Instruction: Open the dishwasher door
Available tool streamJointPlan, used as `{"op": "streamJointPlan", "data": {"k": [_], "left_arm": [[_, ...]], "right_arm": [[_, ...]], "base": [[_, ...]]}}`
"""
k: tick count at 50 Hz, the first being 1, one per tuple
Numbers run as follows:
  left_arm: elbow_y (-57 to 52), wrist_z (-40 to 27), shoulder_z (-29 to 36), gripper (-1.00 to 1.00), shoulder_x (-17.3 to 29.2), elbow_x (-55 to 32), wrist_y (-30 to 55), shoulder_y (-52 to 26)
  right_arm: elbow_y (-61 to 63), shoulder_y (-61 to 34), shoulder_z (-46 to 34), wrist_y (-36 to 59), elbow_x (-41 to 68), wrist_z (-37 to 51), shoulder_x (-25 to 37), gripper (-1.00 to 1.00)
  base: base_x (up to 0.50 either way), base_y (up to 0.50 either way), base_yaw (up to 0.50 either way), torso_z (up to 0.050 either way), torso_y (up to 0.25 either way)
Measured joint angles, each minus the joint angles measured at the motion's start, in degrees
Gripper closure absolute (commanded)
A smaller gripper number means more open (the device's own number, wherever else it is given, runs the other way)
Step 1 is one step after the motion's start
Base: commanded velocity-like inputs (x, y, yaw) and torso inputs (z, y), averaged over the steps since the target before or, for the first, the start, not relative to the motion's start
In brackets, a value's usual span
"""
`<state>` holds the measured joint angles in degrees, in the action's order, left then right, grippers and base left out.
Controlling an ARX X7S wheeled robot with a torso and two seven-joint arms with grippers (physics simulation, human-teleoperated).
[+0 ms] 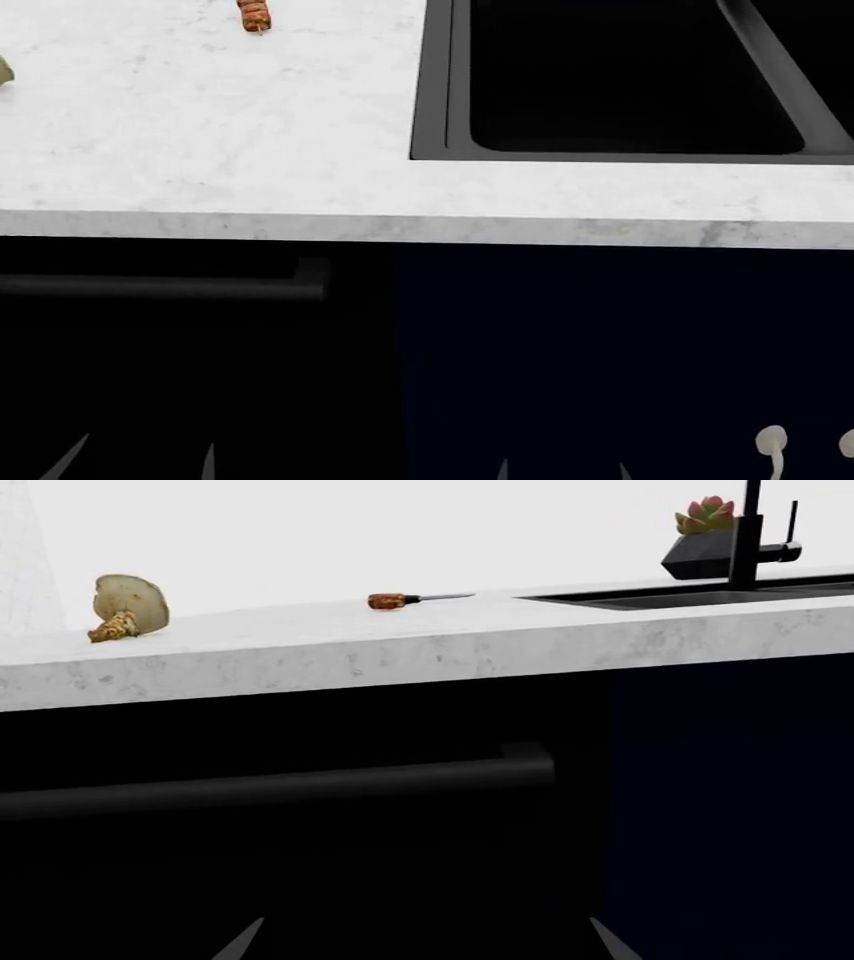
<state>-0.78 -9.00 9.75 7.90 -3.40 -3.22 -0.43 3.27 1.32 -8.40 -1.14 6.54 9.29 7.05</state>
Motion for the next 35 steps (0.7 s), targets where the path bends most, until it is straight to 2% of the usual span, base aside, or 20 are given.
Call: {"op": "streamJointPlan", "data": {"k": [6, 35], "left_arm": [[-0.1, -0.3, 0.4, -1.00, 0.2, -0.1, -0.1, 0.0], [-0.9, -1.5, 2.0, -1.00, 1.2, -0.5, 0.1, -0.1]], "right_arm": [[0.6, 0.3, 0.0, 0.0, 0.6, 0.4, 0.3, -1.00], [1.5, 0.8, -0.7, -0.1, 2.2, 1.8, 1.7, -1.00]], "base": [[0.03, 0.00, 0.00, 0.000, 0.000], [0.34, 0.00, 0.00, 0.000, 0.000]]}}
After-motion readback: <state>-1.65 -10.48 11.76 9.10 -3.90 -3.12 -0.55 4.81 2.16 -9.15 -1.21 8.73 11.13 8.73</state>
